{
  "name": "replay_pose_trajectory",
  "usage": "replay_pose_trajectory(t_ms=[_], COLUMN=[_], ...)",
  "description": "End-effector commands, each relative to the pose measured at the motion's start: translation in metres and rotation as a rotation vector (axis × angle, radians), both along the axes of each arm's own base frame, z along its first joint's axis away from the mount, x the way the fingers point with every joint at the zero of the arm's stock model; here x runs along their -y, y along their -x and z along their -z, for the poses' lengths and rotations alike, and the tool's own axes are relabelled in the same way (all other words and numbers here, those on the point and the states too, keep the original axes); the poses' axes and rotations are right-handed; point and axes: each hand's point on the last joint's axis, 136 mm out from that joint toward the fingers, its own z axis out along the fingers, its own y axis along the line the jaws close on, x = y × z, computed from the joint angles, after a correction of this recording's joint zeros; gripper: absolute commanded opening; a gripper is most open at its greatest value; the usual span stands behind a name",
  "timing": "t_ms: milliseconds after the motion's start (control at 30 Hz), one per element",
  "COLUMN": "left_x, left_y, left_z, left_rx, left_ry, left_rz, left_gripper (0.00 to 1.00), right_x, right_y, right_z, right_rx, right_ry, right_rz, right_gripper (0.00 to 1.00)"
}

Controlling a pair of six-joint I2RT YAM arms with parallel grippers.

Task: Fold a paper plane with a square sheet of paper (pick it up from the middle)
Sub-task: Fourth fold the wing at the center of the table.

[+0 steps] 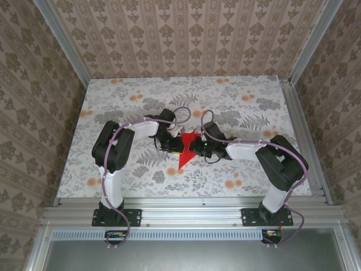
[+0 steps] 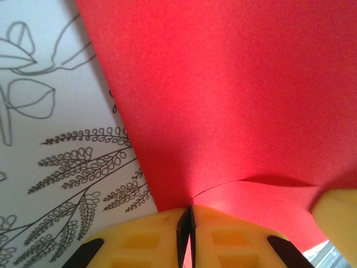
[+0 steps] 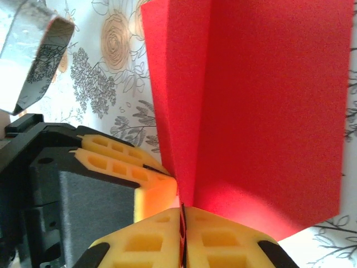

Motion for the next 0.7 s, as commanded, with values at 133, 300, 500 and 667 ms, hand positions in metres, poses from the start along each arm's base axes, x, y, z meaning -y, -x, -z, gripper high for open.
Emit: replay_pose_trajectory(t_ms=[133,300,500,667], left_x=[-0.033,-0.034,-0.032,-0.033], left_y=[0.022,0.022,0.021,0.02], left_z=[0.056,0.057,0.054,0.048], left_rx=[-0.056,-0.056,-0.056,-0.042], left_ry=[-0.205,-0.201,-0.174,-0.156], left_rz=[0.021,0.021,0.011,0.0], left_gripper=[0.15,0.15,0.14,0.14], right_x=[-0.007,-0.011,-0.016,-0.017], right_y=[-0.001,-0.005,-0.009,-0.014], right_z=[0.007,0.007,0.011,0.013], right_rx=[-0.019,-0.02,-0.035,-0.04], right_ry=[0.049,0.033,0.004,-0.01], right_rz=[-0.019,-0.008,0.008,0.038], right_gripper=[0.1,0.1,0.09,0.09])
